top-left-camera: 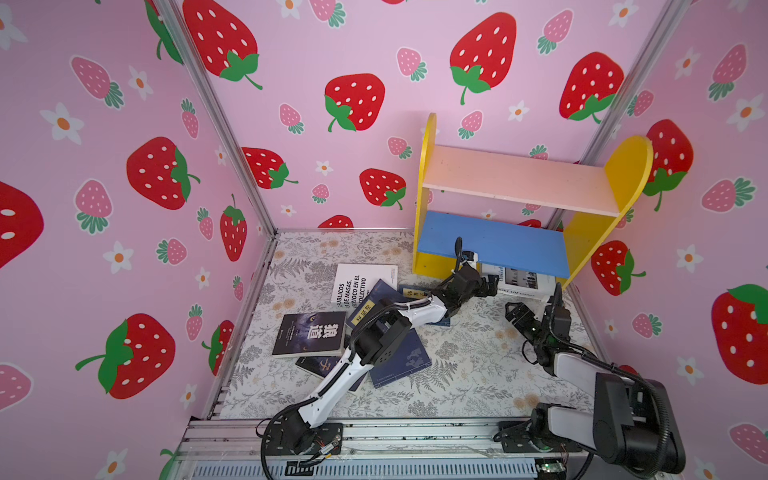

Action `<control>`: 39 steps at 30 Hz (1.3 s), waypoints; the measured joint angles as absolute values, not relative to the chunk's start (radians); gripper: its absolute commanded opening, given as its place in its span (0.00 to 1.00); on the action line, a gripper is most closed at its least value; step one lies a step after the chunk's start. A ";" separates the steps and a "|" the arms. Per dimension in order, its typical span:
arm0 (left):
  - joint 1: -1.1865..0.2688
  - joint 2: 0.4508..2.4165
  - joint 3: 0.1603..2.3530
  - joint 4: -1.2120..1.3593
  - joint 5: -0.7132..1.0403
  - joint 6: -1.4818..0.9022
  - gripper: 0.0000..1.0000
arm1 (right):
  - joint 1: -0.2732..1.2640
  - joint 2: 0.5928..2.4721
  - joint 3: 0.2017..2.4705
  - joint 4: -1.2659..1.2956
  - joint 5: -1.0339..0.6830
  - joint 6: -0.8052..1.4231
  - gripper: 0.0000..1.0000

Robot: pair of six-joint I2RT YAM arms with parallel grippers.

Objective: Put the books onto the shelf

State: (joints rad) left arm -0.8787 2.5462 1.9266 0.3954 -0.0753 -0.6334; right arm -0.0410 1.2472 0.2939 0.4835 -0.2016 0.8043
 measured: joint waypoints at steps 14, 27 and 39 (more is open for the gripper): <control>-0.876 2.334 1.573 0.383 -0.035 -0.655 0.99 | -0.053 1.434 0.343 0.521 0.008 0.733 0.60; -0.878 2.293 1.560 0.282 -0.024 -0.650 1.00 | -0.015 1.564 0.471 0.515 0.066 0.736 0.54; -0.884 2.292 1.568 0.219 -0.023 -0.646 1.00 | -0.020 1.573 0.266 0.882 -0.014 0.920 0.48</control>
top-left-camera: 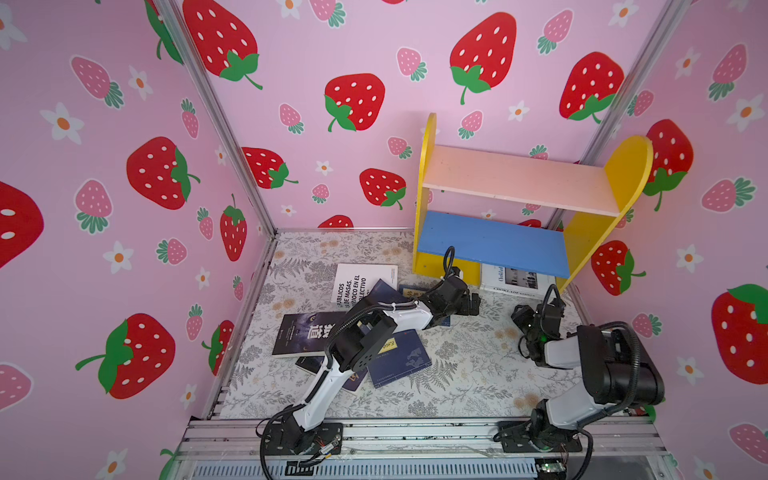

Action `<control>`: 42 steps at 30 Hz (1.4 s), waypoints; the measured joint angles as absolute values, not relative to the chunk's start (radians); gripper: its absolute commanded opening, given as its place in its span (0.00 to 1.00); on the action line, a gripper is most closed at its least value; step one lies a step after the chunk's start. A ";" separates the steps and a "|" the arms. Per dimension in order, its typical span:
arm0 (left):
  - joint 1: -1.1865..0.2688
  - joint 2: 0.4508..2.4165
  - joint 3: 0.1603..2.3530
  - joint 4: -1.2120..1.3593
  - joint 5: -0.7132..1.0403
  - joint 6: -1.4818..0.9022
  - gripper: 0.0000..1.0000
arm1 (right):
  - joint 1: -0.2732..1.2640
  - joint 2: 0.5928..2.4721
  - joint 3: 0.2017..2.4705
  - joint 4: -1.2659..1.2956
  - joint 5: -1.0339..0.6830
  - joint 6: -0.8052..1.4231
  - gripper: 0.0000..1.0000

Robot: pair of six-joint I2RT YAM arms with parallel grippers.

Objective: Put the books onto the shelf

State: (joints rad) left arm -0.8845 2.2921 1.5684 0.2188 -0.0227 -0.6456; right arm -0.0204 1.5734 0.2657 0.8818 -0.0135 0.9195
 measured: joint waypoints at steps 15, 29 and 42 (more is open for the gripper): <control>-0.886 2.162 1.442 0.281 -0.013 -0.656 1.00 | -0.113 1.911 0.137 1.515 -0.177 1.431 0.36; -0.868 2.162 1.417 0.367 0.046 -0.691 1.00 | -0.124 1.987 0.258 1.520 -0.218 1.525 0.32; -0.828 2.167 1.387 0.430 0.094 -0.749 1.00 | -0.134 2.040 0.341 1.523 -0.221 1.542 0.28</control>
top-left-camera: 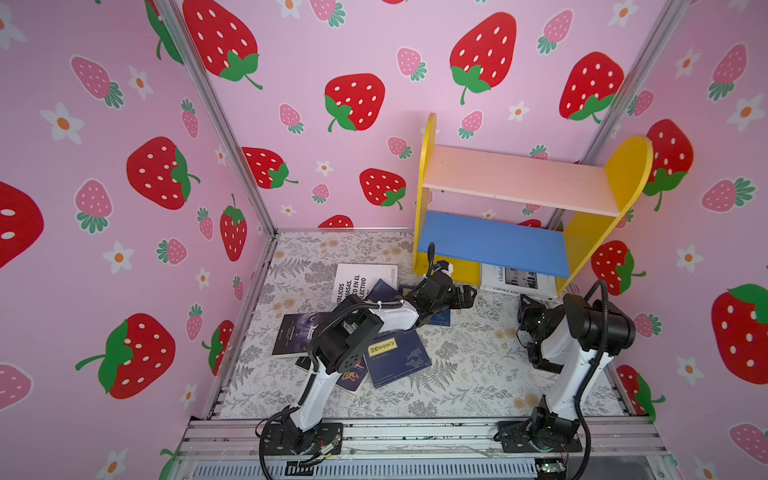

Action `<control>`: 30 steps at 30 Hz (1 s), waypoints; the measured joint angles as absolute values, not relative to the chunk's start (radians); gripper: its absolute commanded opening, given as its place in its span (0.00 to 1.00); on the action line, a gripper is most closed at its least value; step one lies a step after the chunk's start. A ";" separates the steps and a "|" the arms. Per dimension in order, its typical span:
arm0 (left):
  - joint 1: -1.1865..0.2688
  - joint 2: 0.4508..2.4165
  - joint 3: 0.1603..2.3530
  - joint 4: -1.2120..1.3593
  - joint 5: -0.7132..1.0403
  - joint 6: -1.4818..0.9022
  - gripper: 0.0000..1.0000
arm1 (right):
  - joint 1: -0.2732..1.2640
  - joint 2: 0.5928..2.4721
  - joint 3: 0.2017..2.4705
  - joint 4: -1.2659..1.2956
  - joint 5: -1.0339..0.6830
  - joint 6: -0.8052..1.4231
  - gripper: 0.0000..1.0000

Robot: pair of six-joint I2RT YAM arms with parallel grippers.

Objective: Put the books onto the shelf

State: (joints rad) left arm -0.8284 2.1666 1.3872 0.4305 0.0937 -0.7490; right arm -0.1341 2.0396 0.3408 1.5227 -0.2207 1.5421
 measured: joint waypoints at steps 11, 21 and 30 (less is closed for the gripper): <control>-0.812 2.188 1.389 0.452 0.117 -0.764 1.00 | -0.134 2.077 0.381 1.527 -0.221 1.551 0.28; -0.809 2.236 1.434 0.437 0.124 -0.756 1.00 | -0.135 2.098 0.412 1.530 -0.221 1.560 0.27; -0.807 2.286 1.547 0.411 0.123 -0.715 1.00 | -0.135 2.082 0.395 1.532 -0.218 1.566 0.29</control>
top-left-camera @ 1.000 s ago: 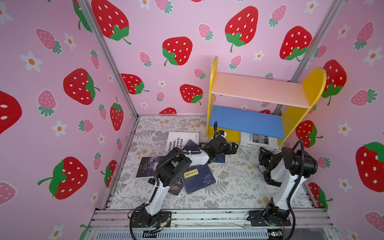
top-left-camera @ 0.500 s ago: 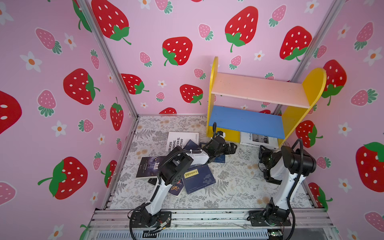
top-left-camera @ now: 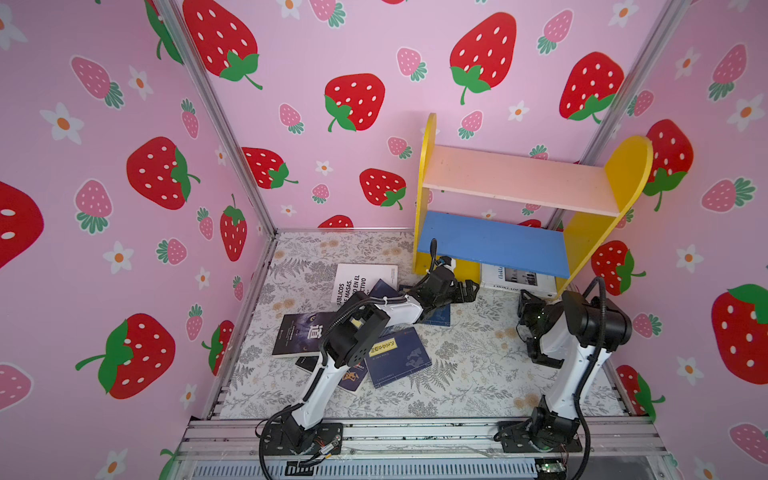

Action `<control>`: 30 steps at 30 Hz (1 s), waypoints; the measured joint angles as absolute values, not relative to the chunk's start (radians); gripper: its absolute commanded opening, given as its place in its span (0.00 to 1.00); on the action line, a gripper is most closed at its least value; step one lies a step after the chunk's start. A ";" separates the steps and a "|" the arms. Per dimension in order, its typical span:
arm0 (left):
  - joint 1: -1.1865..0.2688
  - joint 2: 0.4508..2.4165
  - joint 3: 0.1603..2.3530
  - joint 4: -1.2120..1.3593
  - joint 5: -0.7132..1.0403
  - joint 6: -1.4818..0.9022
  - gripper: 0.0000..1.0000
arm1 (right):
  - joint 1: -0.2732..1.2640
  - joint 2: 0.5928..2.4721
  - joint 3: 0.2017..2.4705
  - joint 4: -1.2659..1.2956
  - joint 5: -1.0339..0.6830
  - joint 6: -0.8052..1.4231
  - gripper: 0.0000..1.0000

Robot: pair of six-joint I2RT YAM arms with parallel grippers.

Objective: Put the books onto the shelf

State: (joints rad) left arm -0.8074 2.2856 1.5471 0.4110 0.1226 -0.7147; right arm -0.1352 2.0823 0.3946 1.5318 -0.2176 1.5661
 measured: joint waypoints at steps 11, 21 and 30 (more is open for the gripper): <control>-0.810 2.425 1.730 0.390 0.125 -0.666 0.99 | -0.135 2.067 0.371 1.532 -0.250 1.566 0.29; -0.853 2.562 1.955 0.341 0.135 -0.643 0.89 | -0.140 2.067 0.370 1.533 -0.291 1.559 0.29; -0.844 2.640 2.082 0.313 0.123 -0.631 0.86 | -0.140 2.067 0.370 1.533 -0.316 1.545 0.29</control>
